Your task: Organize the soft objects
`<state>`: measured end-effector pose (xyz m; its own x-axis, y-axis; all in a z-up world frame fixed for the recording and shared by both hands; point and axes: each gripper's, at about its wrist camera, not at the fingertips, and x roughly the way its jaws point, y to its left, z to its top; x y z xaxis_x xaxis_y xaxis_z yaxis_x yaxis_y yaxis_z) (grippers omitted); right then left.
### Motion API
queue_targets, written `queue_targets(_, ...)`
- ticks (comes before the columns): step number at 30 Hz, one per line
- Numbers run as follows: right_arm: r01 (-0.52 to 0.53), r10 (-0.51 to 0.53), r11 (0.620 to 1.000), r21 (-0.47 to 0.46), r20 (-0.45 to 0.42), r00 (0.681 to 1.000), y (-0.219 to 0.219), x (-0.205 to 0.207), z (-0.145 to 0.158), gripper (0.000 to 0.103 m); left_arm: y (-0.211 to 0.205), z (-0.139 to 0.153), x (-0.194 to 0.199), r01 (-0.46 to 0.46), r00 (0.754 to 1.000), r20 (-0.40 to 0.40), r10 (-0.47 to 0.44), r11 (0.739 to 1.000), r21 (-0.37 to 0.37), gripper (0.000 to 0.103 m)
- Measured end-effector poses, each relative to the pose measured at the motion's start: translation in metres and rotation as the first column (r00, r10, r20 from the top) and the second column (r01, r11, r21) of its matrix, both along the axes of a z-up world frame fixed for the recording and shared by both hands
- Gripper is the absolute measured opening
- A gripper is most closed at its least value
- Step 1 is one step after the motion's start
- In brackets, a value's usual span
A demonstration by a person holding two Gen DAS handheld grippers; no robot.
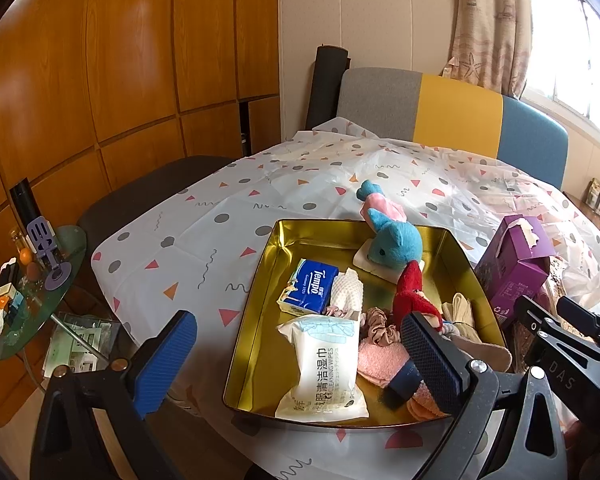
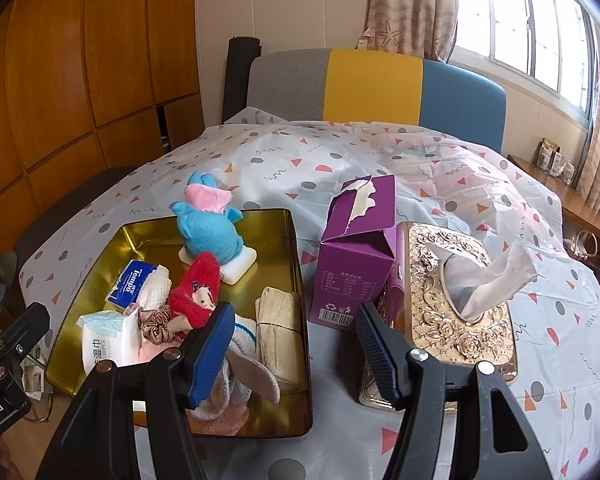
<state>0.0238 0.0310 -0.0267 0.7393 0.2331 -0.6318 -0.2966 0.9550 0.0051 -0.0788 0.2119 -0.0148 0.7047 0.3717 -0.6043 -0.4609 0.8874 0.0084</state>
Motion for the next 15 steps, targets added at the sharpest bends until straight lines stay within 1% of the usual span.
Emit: queue_targets(15, -0.001, 0.001, 1.000, 0.003, -0.010, 1.000, -0.0001, 0.0000, -0.0036, 0.064, -0.0019, -0.0028, 0.0007, 0.004, 1.000, -0.013, -0.004, 1.000, 0.002, 0.103)
